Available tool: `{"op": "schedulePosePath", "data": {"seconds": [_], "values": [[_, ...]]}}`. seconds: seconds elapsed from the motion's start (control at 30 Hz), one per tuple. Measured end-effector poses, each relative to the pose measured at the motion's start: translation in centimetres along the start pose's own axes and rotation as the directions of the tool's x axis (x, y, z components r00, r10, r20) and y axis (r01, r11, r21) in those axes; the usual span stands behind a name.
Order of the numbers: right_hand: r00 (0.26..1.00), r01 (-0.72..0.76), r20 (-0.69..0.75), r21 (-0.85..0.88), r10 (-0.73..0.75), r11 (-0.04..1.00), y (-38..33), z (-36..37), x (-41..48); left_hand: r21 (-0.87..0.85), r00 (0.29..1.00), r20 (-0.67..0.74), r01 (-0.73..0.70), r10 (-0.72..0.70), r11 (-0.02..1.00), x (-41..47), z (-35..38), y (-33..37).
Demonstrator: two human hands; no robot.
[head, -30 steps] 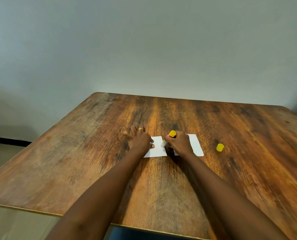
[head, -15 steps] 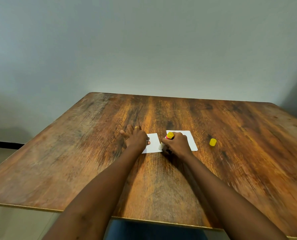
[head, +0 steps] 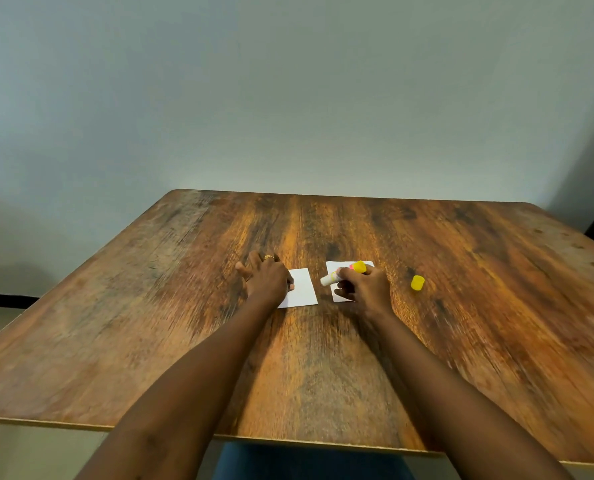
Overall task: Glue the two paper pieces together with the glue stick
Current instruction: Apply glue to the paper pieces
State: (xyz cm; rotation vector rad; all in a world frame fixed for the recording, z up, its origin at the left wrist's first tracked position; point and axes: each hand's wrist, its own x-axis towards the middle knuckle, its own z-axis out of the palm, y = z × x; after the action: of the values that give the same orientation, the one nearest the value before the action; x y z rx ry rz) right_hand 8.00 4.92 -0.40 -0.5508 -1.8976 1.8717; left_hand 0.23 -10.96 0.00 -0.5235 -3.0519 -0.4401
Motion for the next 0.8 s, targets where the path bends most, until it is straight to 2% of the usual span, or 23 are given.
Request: {"op": "schedulePosePath", "data": {"seconds": [0.07, 0.13, 0.23, 0.4, 0.57, 0.8], "values": [[0.998, -0.061, -0.001, 0.174, 0.062, 0.983, -0.3, -1.1, -0.1, -0.039, 1.0, -0.012, 0.014, -0.014, 0.999, -0.2, 0.0, 0.2], [0.997, -0.076, 0.009, 0.266, 0.076, 0.961, -0.6, -2.1, -0.3, -0.061, 0.999, -0.03, 0.012, -0.014, 0.998, -0.5, 0.1, 0.6], [0.997, 0.007, -0.079, 0.276, 0.016, 0.961, -0.6, -3.7, -0.6, -0.046, 0.997, -0.068, -0.041, 0.038, 0.998, -0.8, 0.3, 2.2], [0.99, 0.061, -0.14, 0.298, -0.02, 0.953, 0.1, -6.6, -0.6, -0.216, 0.99, -0.069, -0.135, 0.123, 0.967, -1.5, 1.4, 6.0], [0.947, 0.069, -0.311, -0.063, -0.085, 0.996, 1.0, -10.2, -0.1, -0.224, 0.989, -0.092, -0.136, 0.118, 0.965, -1.8, 3.0, 8.3], [0.897, 0.022, -0.4, -0.387, -0.19, 0.922, 1.5, -14.3, -0.3, -0.203, 0.992, -0.086, -0.111, 0.095, 0.973, -2.5, 3.5, 9.8]]}}
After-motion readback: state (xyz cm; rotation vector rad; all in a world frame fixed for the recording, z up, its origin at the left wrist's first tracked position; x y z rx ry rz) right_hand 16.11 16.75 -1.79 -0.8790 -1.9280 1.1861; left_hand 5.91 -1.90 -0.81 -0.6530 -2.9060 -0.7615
